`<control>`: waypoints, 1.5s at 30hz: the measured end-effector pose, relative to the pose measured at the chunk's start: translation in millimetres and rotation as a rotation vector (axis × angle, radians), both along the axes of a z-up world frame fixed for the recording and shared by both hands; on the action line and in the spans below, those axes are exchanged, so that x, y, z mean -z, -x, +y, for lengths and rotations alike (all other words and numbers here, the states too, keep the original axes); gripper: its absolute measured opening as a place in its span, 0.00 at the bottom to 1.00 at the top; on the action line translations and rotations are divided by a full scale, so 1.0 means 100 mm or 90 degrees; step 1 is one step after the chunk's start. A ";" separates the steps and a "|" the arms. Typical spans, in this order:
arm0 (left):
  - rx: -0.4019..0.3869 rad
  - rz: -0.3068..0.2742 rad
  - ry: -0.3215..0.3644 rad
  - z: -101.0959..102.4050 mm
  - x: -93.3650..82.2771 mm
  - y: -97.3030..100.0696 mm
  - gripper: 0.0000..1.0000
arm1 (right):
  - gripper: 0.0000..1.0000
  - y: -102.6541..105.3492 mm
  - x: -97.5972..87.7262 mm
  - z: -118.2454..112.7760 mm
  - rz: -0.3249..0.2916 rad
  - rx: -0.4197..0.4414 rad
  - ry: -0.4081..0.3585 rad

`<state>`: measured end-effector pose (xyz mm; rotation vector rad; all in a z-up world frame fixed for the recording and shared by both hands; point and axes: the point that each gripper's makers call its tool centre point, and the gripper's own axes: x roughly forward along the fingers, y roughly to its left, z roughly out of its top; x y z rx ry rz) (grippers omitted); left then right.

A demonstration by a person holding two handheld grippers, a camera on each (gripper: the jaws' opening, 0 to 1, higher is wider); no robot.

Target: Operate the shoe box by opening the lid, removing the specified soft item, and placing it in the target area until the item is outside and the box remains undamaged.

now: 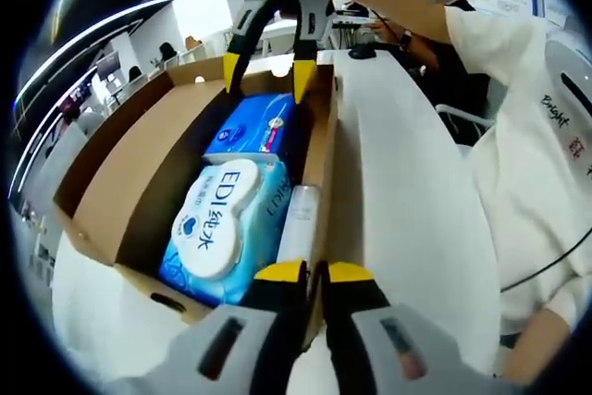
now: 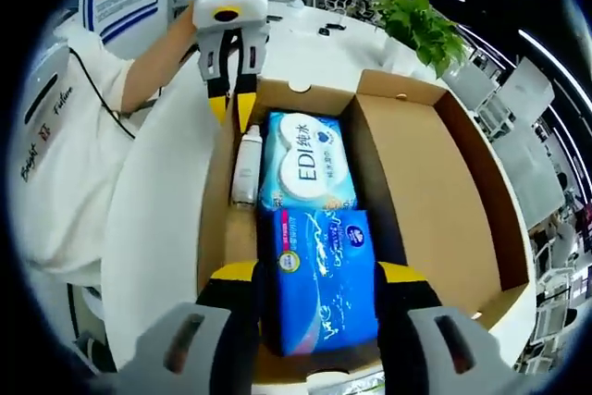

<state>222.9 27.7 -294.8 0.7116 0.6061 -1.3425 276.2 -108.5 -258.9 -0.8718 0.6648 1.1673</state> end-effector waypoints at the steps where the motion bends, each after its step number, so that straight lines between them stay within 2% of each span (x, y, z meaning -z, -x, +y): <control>1: 0.000 0.000 0.000 0.00 0.00 0.00 0.06 | 0.50 0.01 0.00 0.03 -0.001 -0.001 -0.002; 3: 0.000 0.001 -0.002 0.00 0.00 0.00 0.06 | 0.53 0.00 0.02 0.04 -0.010 -0.001 0.012; 6: 0.000 0.003 -0.002 0.00 0.00 0.00 0.06 | 0.52 -0.09 0.05 0.00 -0.018 0.007 0.032; 8: 0.000 0.003 -0.001 0.00 0.00 0.00 0.06 | 0.51 -0.13 0.09 -0.04 -0.004 0.016 0.041; 12: 0.001 0.003 0.003 0.00 0.00 0.00 0.06 | 0.54 -0.21 0.15 -0.06 0.011 0.020 0.044; 14: 0.002 0.003 0.002 0.00 0.00 0.00 0.06 | 0.54 -0.20 0.18 -0.05 0.019 0.017 0.045; 15: 0.002 0.004 0.002 0.00 0.00 0.00 0.06 | 0.56 -0.18 0.21 -0.07 0.029 0.013 0.057; 18: 0.002 0.006 0.001 0.00 0.00 0.01 0.06 | 0.56 -0.20 0.30 -0.13 0.019 0.002 0.104; 21: 0.004 0.012 0.002 0.00 0.00 0.01 0.05 | 0.58 -0.22 0.36 -0.13 0.018 0.003 0.115; 28: 0.012 0.014 0.003 0.00 0.00 0.02 0.05 | 0.60 -0.21 0.39 -0.11 0.047 0.010 0.129; 34: 0.013 0.012 0.006 0.00 0.00 0.03 0.05 | 0.61 -0.21 0.41 -0.09 0.057 0.005 0.162; 42: 0.011 0.018 0.005 0.00 0.00 0.03 0.05 | 0.64 -0.22 0.56 -0.04 0.063 0.001 0.199; 45: 0.012 0.018 0.005 0.00 0.00 0.03 0.05 | 0.65 -0.23 0.56 -0.04 0.068 0.000 0.213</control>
